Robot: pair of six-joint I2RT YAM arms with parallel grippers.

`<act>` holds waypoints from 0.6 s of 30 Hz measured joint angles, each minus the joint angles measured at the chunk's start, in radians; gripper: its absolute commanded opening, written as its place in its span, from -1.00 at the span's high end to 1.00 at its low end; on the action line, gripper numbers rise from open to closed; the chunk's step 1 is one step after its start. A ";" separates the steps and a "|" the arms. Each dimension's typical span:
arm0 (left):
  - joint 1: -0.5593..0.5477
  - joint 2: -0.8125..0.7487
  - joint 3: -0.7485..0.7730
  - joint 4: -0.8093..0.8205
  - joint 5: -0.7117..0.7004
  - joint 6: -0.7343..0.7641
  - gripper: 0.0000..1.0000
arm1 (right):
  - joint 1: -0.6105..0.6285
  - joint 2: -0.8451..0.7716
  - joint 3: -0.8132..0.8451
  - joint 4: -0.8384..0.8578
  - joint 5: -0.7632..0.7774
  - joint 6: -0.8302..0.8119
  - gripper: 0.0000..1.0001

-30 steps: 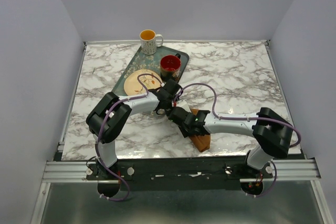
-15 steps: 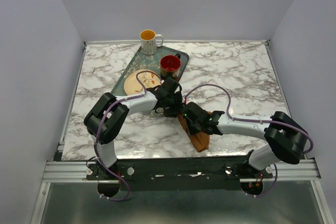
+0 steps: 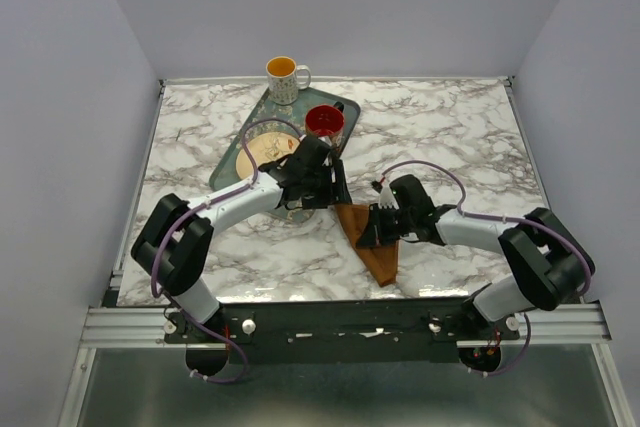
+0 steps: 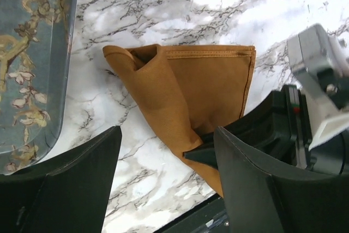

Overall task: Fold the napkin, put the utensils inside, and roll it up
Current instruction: Roll the napkin with the utensil

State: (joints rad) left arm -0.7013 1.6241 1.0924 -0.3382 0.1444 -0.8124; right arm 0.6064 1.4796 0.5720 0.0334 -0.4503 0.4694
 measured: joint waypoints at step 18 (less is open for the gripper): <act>-0.018 0.116 0.008 0.072 0.130 -0.053 0.37 | -0.131 0.190 0.032 0.093 -0.353 -0.018 0.85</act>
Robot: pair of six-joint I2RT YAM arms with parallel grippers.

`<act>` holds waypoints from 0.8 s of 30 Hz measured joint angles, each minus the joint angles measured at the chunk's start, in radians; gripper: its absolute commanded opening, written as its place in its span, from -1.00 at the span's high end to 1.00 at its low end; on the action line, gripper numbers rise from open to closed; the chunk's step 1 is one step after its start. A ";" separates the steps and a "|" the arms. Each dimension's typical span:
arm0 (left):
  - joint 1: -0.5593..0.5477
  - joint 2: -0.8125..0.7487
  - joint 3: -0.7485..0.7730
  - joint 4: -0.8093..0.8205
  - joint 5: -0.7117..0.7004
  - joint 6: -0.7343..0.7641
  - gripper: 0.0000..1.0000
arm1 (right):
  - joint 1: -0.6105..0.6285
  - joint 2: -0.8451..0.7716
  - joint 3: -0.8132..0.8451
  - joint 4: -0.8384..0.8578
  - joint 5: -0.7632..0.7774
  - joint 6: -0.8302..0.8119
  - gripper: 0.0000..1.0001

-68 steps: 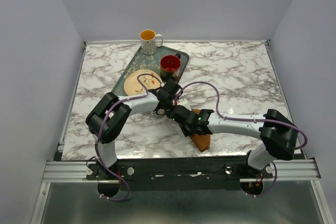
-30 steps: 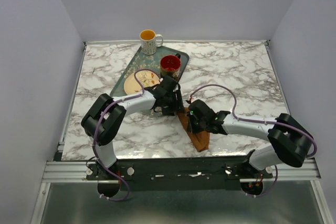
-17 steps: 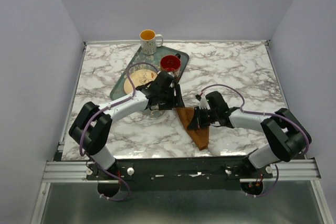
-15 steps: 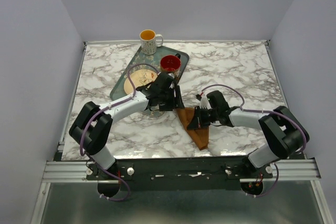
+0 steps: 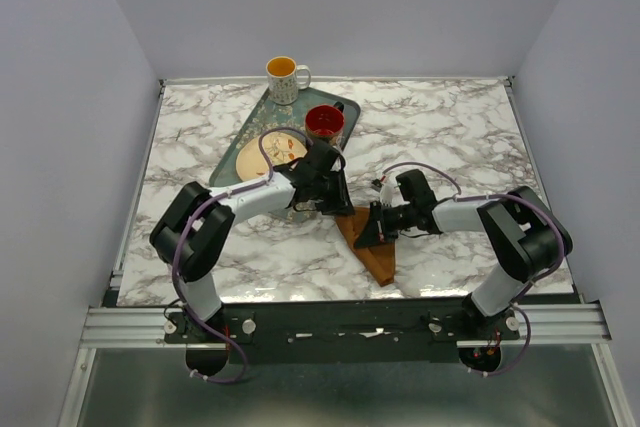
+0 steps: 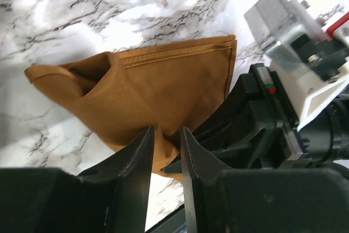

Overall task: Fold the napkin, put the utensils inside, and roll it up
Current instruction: Roll the napkin with the utensil

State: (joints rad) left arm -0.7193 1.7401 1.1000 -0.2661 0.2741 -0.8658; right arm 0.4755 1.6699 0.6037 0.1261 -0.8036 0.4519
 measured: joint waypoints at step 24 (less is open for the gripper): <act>0.083 0.111 0.004 0.091 0.014 0.005 0.41 | 0.001 -0.092 0.024 -0.144 0.121 -0.022 0.00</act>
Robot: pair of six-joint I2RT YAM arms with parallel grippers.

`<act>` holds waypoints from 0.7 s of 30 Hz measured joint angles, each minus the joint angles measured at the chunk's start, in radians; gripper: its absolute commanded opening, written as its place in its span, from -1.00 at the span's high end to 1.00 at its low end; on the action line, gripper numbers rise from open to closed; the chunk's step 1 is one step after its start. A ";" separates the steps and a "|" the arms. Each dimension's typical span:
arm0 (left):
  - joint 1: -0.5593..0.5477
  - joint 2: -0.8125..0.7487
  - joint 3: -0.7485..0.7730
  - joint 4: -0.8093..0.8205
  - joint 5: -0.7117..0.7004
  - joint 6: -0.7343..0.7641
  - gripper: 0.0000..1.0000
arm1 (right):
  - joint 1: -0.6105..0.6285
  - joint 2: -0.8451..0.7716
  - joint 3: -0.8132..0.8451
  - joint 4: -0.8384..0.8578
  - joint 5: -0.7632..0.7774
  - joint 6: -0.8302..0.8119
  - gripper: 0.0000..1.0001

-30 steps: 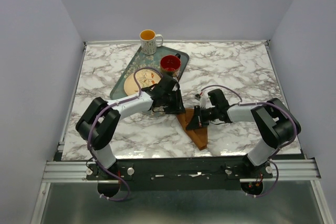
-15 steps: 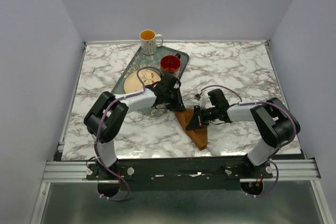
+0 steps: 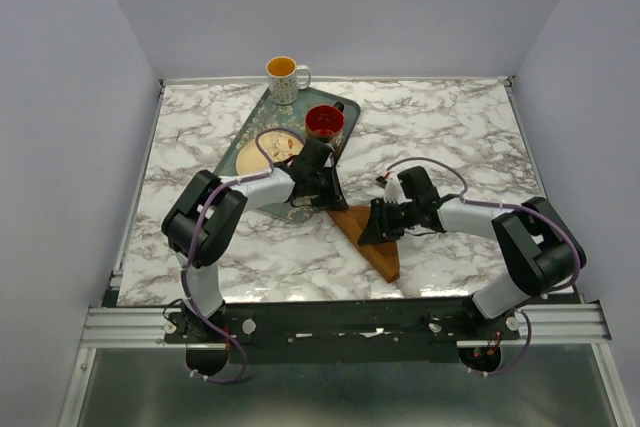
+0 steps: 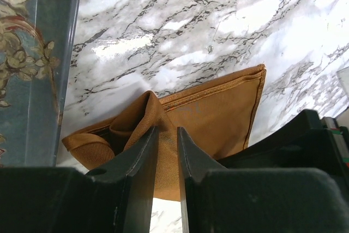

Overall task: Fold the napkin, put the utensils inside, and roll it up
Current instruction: Roll the napkin with the utensil

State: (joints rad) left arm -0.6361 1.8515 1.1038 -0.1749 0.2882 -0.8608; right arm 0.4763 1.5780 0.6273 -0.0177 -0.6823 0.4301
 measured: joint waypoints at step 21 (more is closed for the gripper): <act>0.001 0.004 0.000 0.011 0.000 0.000 0.41 | 0.339 -0.116 0.301 -0.477 0.688 -0.120 -0.47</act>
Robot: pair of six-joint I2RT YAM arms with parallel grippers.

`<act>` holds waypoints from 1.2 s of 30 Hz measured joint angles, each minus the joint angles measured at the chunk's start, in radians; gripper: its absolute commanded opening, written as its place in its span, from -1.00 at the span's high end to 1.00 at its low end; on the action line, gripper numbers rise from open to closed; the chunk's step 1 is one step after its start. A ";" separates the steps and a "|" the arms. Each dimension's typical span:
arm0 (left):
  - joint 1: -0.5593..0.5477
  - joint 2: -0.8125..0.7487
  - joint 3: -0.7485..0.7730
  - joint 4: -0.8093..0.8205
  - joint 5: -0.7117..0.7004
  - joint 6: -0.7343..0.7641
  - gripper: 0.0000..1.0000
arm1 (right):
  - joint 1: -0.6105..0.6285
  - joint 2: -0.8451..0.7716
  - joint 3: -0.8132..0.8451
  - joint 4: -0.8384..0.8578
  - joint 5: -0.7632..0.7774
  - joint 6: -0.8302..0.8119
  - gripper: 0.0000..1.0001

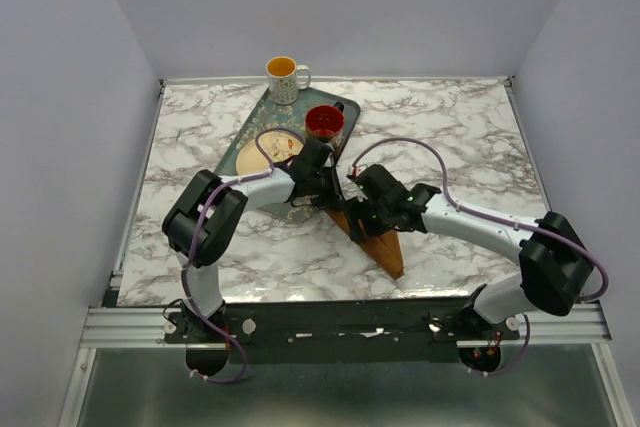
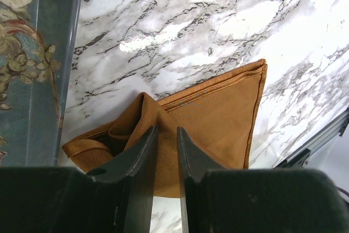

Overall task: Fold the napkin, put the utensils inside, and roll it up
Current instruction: Roll the napkin with the utensil

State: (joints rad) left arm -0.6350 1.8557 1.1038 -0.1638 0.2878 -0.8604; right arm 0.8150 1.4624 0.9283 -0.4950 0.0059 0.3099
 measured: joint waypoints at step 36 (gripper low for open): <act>0.000 0.005 0.000 0.004 0.000 0.000 0.40 | 0.240 0.184 0.140 -0.104 0.371 -0.021 -0.20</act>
State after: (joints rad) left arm -0.6350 1.8603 1.1042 -0.1596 0.2882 -0.8608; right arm 1.0546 1.6466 1.0679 -0.5987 0.3767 0.2893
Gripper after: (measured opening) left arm 0.297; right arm 0.584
